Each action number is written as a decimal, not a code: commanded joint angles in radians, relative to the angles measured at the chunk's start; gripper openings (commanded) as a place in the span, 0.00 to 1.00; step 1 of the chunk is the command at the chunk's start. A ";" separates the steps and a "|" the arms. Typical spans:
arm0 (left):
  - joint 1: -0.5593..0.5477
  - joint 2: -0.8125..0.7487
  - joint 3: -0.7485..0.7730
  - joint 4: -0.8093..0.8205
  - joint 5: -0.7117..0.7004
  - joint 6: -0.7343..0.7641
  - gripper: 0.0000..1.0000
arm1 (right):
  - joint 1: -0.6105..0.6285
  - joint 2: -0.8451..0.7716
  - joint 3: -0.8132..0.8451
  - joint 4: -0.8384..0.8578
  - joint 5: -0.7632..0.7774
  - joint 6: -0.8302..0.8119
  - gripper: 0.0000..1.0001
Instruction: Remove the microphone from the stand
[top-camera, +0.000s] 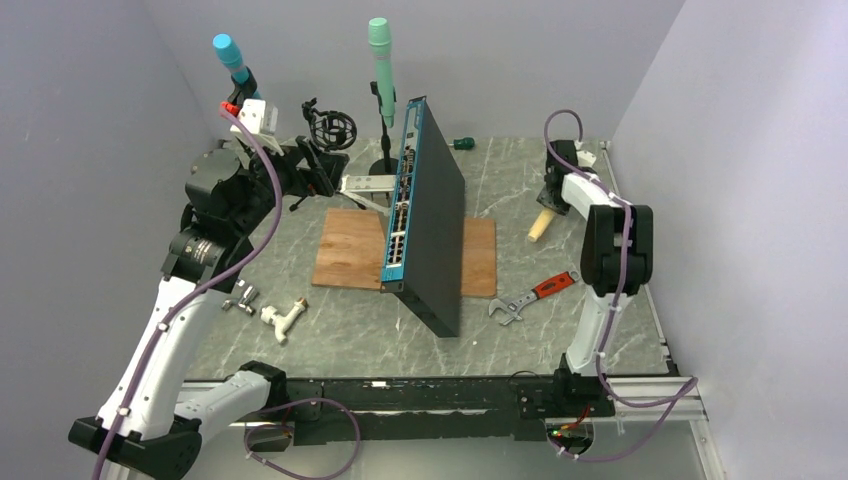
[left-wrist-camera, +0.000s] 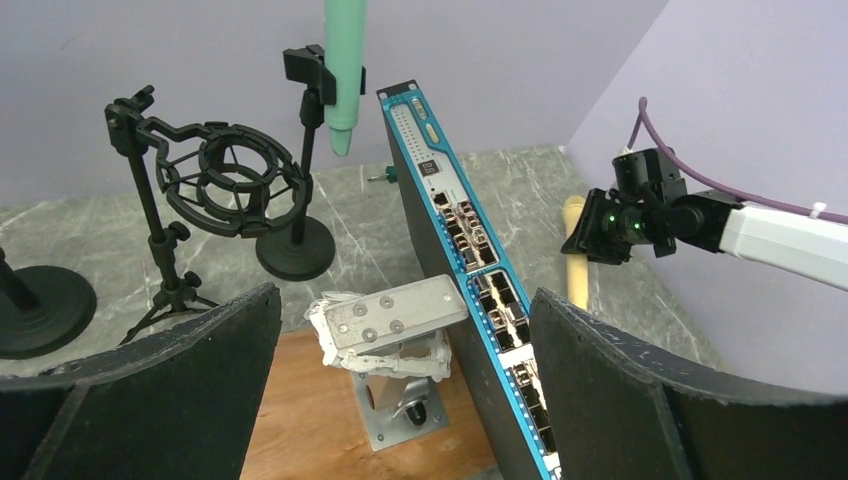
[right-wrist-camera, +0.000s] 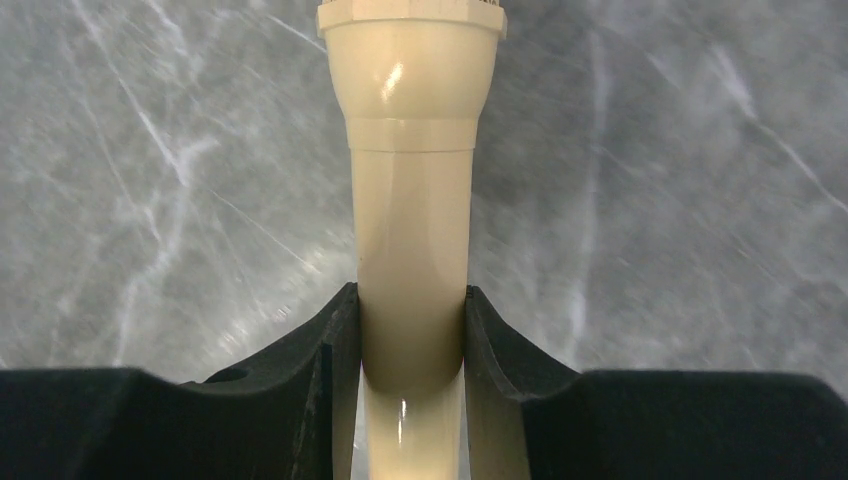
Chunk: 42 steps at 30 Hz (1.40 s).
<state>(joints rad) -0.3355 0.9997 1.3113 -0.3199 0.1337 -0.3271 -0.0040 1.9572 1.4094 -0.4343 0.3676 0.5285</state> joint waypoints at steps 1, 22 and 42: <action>-0.006 -0.015 0.005 0.019 -0.049 0.007 0.96 | 0.011 0.080 0.170 -0.015 -0.085 0.043 0.06; -0.030 -0.044 -0.043 0.056 -0.107 0.008 0.95 | 0.081 0.386 0.465 -0.051 -0.151 0.121 0.32; -0.030 -0.056 -0.044 0.056 -0.131 0.050 0.96 | 0.089 0.280 0.325 0.003 -0.150 0.096 1.00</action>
<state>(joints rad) -0.3618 0.9630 1.2587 -0.2970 0.0216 -0.3168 0.0963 2.3104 1.8275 -0.4240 0.2226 0.6292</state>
